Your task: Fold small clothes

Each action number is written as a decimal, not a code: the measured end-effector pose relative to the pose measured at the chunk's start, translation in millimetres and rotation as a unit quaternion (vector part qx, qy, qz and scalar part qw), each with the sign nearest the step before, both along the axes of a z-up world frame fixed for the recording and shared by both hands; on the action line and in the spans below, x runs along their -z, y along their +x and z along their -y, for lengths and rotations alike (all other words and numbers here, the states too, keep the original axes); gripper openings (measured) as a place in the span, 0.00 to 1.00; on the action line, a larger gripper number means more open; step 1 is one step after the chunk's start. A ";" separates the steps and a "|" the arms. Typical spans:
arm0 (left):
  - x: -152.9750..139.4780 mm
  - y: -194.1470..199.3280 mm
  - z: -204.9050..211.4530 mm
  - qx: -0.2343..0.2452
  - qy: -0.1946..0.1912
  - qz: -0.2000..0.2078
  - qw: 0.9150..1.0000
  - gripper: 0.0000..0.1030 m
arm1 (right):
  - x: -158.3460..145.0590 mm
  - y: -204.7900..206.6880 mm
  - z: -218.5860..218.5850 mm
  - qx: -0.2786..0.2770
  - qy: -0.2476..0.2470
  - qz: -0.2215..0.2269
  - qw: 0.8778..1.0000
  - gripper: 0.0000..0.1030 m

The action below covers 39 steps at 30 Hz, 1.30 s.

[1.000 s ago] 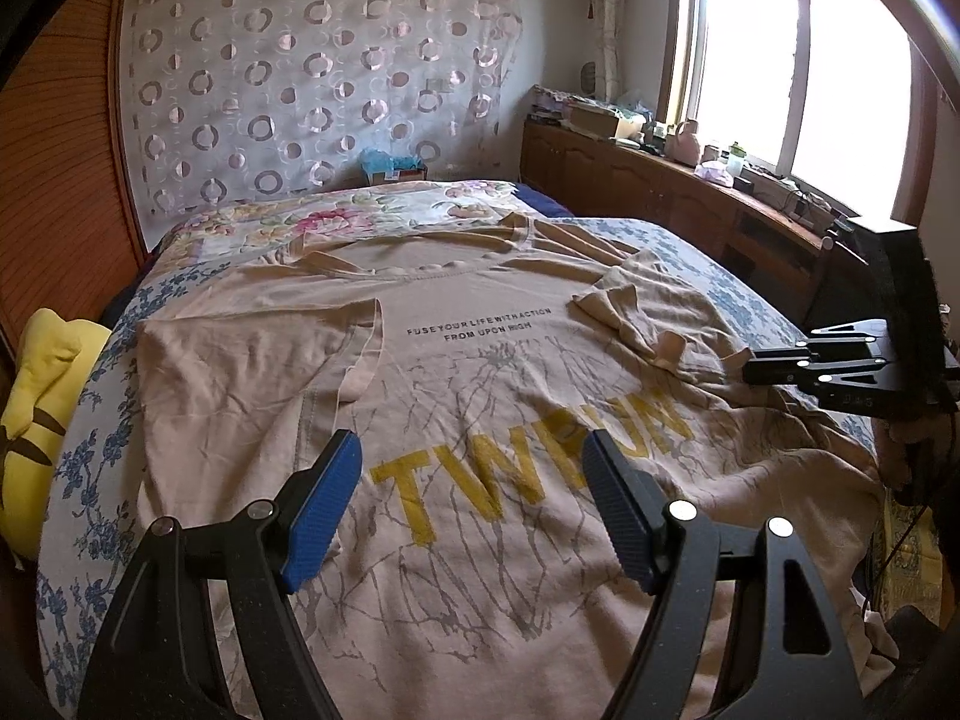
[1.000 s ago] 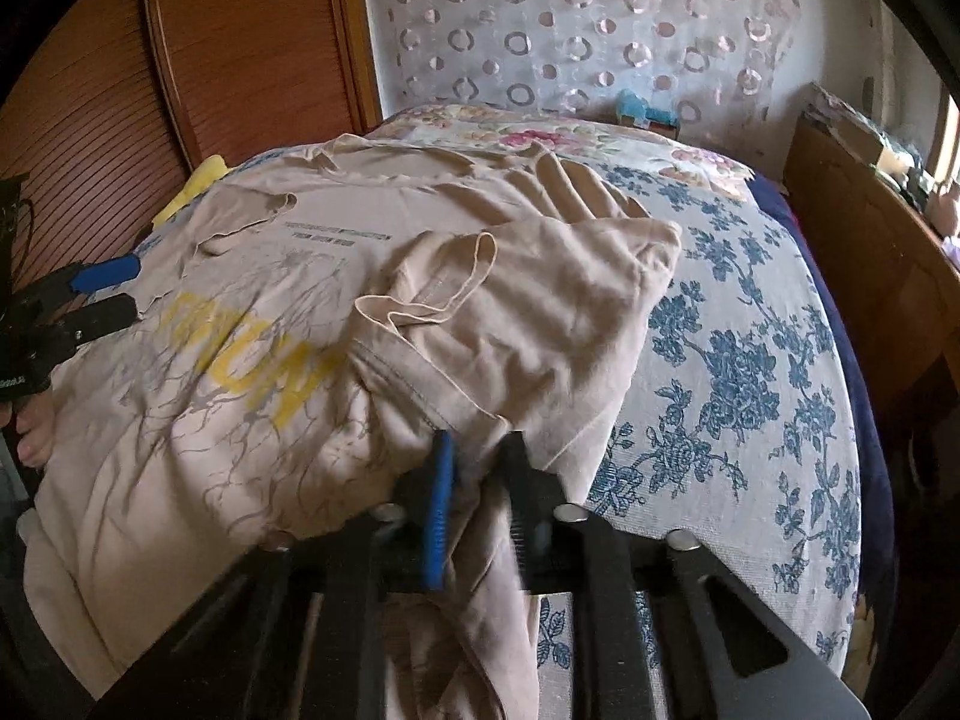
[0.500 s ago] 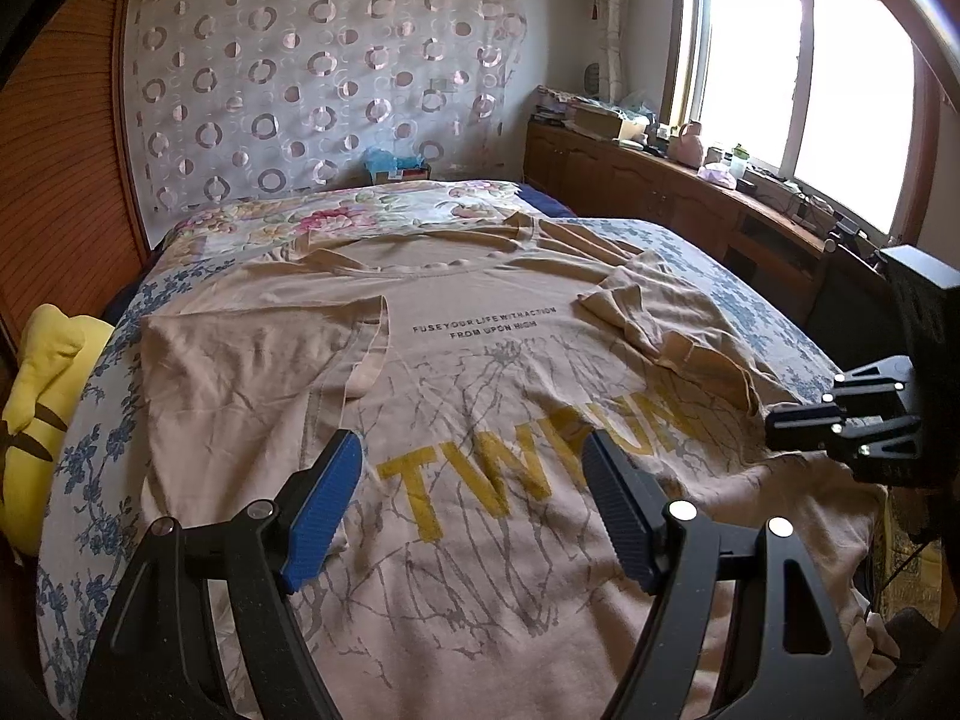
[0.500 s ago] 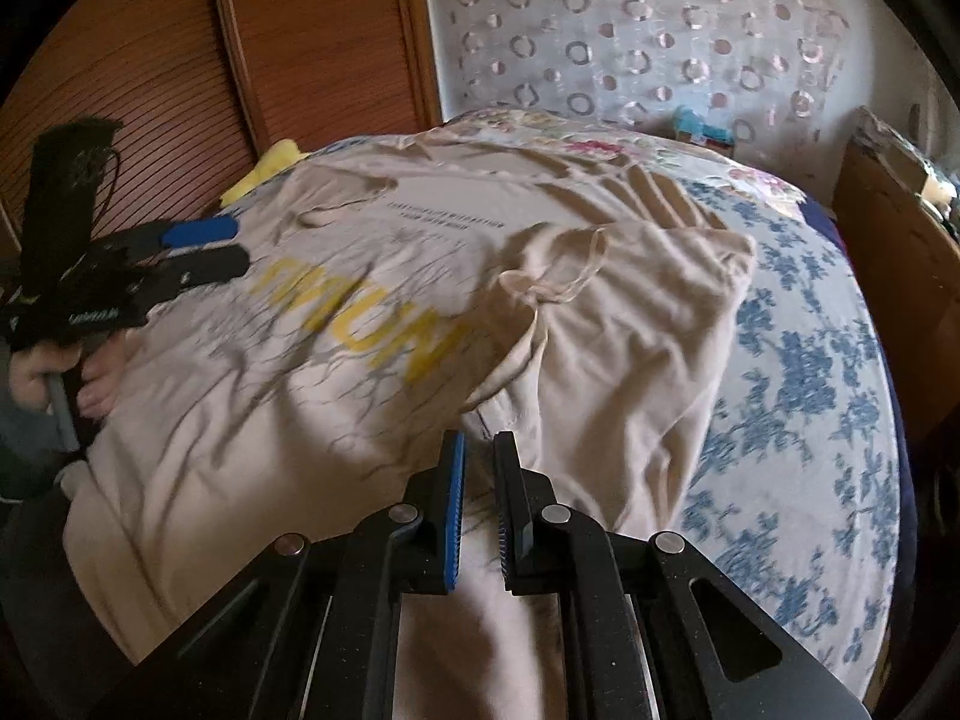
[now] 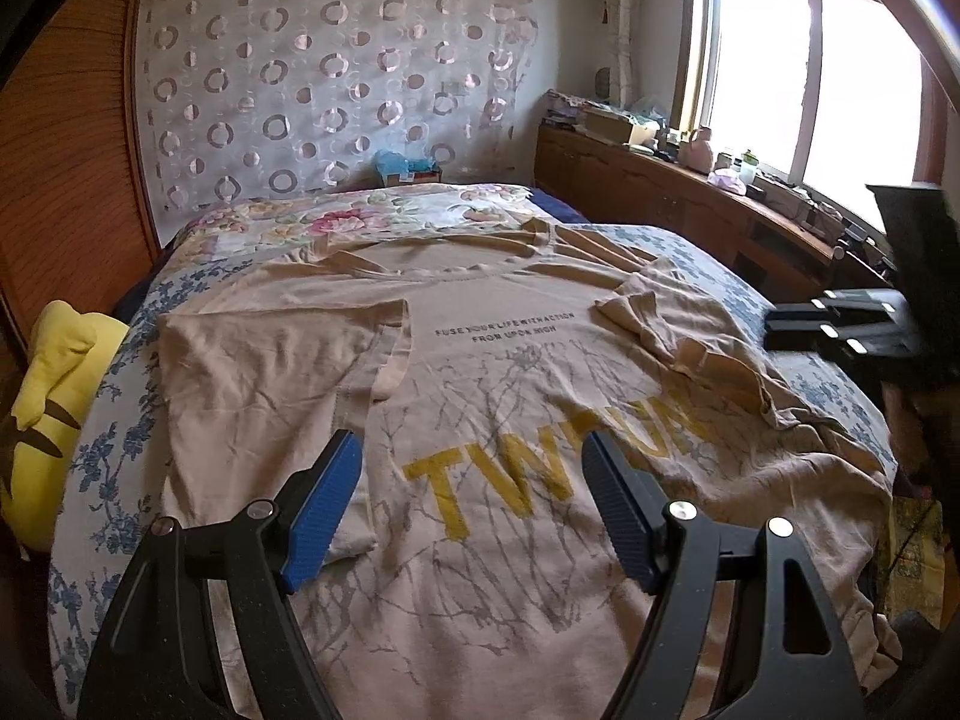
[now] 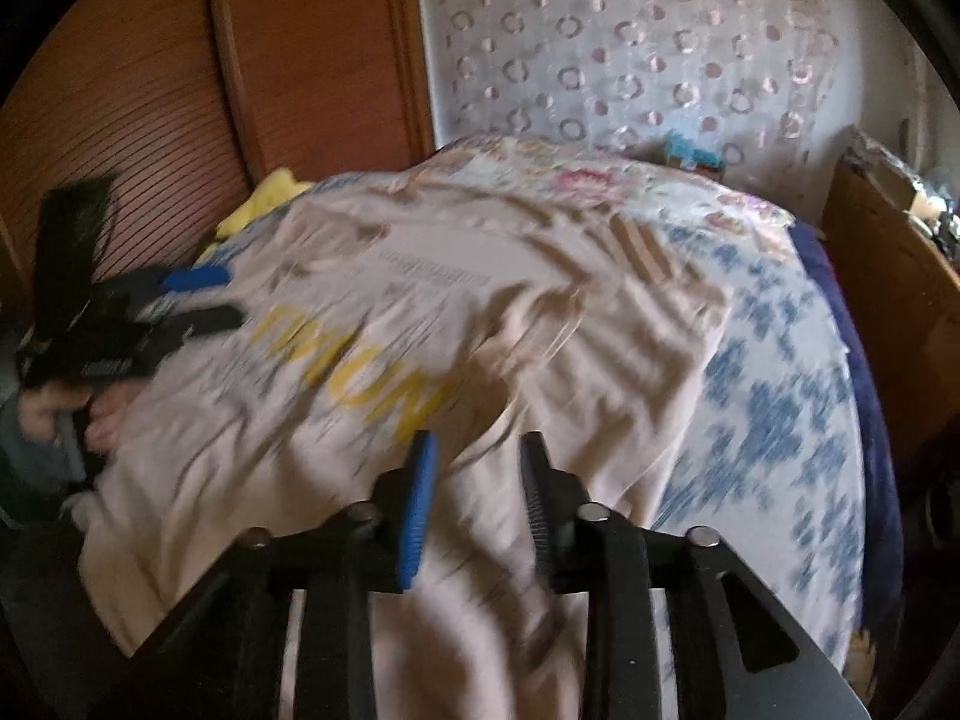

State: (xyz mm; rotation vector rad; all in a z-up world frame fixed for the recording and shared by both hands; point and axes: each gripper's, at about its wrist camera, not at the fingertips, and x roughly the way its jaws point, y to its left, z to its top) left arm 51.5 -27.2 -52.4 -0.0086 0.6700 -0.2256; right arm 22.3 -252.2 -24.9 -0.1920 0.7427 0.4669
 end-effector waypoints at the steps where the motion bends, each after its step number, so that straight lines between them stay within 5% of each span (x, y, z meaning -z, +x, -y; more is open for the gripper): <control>1: -0.4 -0.1 -2.0 -0.003 0.000 0.000 1.000 0.74 | -0.7 10.8 0.9 0.005 -0.003 0.004 1.000 0.30; 13: -0.2 -2.0 -26.4 -0.029 0.001 -0.002 1.000 0.74 | 40.7 123.5 -24.0 0.021 -0.022 -0.054 0.998 0.30; 16: 0.7 -3.5 -32.4 -0.035 -0.001 -0.002 0.999 0.74 | 38.5 130.5 -37.4 0.002 -0.017 -0.060 0.998 0.07; 23: 0.3 -4.8 -41.7 -0.043 -0.003 0.000 0.999 0.74 | 25.7 145.6 -80.0 -0.053 0.006 -0.055 0.997 0.04; 28: -0.4 -5.3 -44.1 -0.045 -0.004 0.001 0.999 0.74 | 13.3 139.6 -91.0 -0.068 0.028 -0.038 0.997 0.06; 31: -1.0 -4.5 -45.2 -0.046 -0.004 0.003 0.999 0.74 | 9.3 131.4 -83.8 -0.061 0.031 -0.027 0.997 0.31; 39: -2.2 5.0 -55.8 -0.055 0.005 0.002 0.998 0.74 | 32.7 99.5 -47.3 -0.010 -0.039 -0.003 0.999 0.31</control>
